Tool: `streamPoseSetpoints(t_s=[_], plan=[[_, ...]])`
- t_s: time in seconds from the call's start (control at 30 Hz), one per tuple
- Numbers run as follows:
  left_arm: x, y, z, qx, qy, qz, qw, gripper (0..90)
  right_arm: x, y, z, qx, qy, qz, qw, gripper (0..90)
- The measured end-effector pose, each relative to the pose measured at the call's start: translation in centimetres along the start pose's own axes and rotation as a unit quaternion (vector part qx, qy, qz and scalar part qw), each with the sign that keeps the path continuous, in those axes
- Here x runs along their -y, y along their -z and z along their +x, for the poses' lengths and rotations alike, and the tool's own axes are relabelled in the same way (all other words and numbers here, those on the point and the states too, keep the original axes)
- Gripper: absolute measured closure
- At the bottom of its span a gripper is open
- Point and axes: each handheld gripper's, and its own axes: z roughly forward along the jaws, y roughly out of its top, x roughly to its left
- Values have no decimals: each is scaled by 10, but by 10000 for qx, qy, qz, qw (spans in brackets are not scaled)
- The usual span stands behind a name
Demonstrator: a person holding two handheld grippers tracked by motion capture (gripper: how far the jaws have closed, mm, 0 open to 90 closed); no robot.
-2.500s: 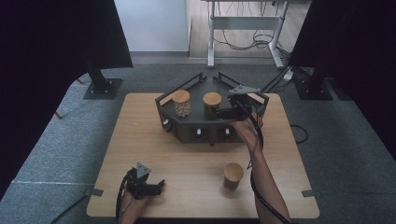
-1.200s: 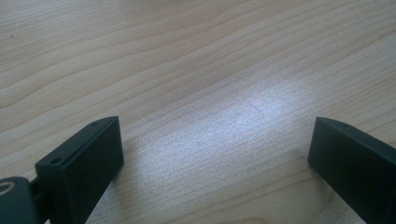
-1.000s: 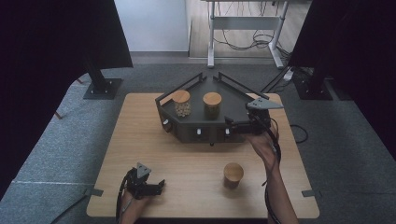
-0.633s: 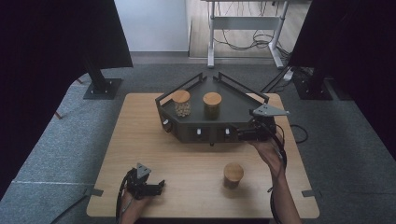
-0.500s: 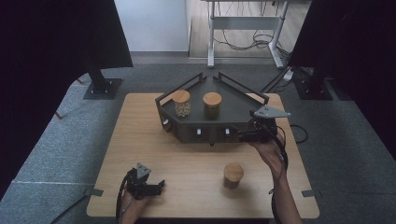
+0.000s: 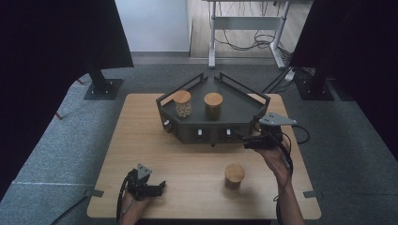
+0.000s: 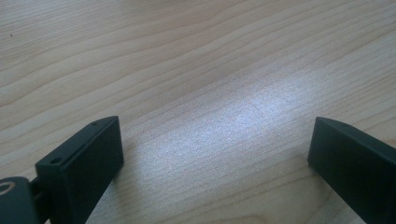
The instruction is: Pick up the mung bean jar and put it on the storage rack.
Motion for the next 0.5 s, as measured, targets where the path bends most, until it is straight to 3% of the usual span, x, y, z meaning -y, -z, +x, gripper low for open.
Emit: streamPoseSetpoints(t_s=[0.17,0.5], plan=[[0,0,0,1,0,1,10000,30,9,6,2,30,165,105,9998,77],[0,0,0,1,0,0,10000,30,21,15,-3,90,-107,241,9996,55]])
